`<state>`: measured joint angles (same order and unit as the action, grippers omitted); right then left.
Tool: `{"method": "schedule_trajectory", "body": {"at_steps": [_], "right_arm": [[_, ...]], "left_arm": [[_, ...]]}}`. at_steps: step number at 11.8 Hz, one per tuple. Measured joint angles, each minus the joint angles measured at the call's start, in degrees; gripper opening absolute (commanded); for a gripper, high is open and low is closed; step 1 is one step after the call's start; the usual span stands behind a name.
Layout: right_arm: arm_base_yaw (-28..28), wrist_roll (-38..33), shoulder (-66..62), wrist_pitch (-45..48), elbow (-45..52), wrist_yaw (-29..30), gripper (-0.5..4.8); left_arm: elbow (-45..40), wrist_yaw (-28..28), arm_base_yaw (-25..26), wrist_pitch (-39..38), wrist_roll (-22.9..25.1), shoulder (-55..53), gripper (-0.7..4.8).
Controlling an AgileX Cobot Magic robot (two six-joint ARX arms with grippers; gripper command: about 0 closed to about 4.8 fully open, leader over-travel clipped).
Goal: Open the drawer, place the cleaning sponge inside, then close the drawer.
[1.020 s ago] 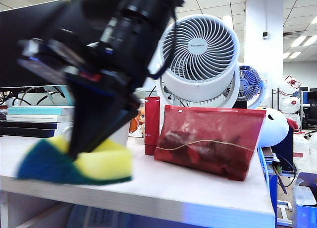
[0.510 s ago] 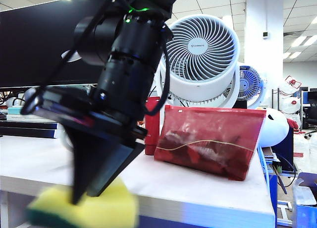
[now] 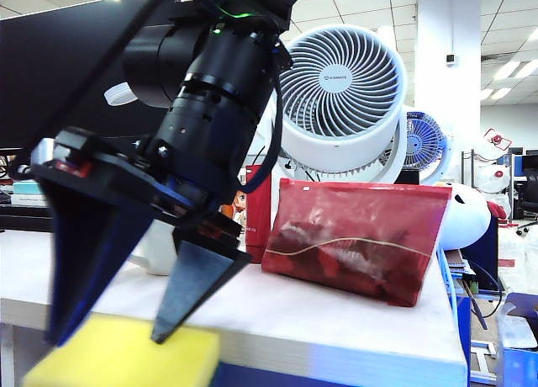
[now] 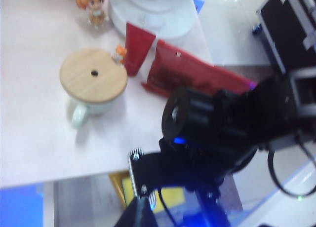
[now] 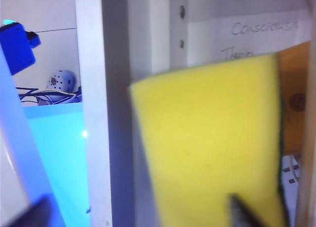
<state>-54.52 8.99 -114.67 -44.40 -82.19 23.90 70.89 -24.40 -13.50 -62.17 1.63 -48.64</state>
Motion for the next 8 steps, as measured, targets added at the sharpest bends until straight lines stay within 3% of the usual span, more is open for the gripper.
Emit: {"method": "schedule_trajectory", "body": {"at_steps": [3, 4, 5, 6, 8], "right_arm": [[-0.09, -0.07, 0.35, 0.17, -0.04, 0.0, 4.33], [-0.09, -0.11, 0.35, 0.15, -0.04, 0.02, 3.55], [-0.09, -0.28, 0.35, 0.13, -0.04, 0.13, -0.37], [-0.09, -0.44, 0.35, -0.22, -0.04, 0.74, 0.19], [-0.17, -0.42, 0.35, -0.74, -0.04, 1.25, 0.14]], "left_arm": [[0.0, 0.22, 0.0, -3.41, 1.14, 0.0, -0.03], [0.0, 0.24, 0.0, -4.61, 1.2, 0.0, -0.03], [0.02, 0.24, 0.0, -5.14, 1.22, 0.0, -0.03], [0.0, 0.28, 0.0, -5.79, 1.29, 0.0, -0.03], [0.02, 0.33, 0.0, -5.92, 1.33, 0.0, -0.03]]}}
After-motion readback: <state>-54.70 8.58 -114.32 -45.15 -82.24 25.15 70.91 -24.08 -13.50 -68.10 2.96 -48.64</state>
